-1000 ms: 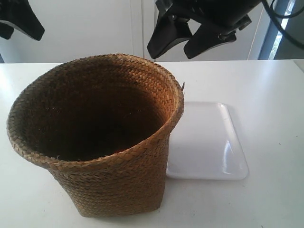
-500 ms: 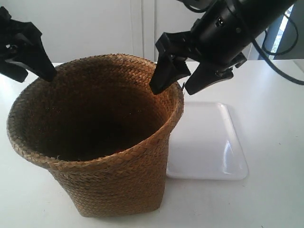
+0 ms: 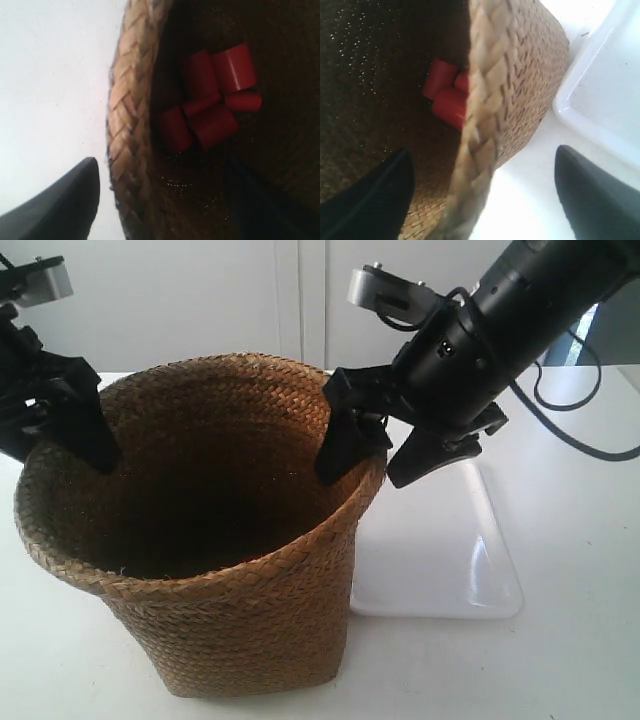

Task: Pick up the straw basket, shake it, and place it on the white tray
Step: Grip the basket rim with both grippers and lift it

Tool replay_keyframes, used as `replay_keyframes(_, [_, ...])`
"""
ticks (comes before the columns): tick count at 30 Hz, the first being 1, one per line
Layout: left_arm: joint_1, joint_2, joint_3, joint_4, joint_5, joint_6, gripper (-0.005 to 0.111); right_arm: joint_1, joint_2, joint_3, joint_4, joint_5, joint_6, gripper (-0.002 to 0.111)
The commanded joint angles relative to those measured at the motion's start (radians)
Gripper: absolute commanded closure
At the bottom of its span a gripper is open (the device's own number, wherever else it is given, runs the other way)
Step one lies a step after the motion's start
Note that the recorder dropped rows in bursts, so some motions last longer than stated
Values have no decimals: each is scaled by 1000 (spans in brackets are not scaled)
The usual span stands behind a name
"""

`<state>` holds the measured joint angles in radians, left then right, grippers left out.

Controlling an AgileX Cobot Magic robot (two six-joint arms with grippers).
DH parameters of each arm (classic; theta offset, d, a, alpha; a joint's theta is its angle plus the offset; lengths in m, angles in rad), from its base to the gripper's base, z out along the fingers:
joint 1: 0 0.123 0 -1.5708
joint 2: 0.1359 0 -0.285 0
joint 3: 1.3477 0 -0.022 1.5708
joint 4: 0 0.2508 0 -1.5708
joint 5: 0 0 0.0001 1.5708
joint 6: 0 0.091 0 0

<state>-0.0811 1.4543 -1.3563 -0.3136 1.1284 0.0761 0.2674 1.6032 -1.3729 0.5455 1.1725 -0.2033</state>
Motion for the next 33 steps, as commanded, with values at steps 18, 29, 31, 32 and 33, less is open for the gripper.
replay_keyframes(18, [-1,4,40,-115,-112,16,107,5,53,13,91,-59,-49,108])
replay_keyframes(29, [-262,-248,134,-95,-658,81,107,5,-338,104,-121,-404,-53,108])
replay_keyframes(31, [-305,-272,203,-56,-732,79,107,5,-381,183,-120,-457,-55,108])
replay_keyframes(32, [-332,-290,242,-44,-775,77,107,5,-406,230,-120,-485,-56,108])
replay_keyframes(33, [-359,-318,288,-44,-830,68,107,5,-445,291,-120,-519,-59,108])
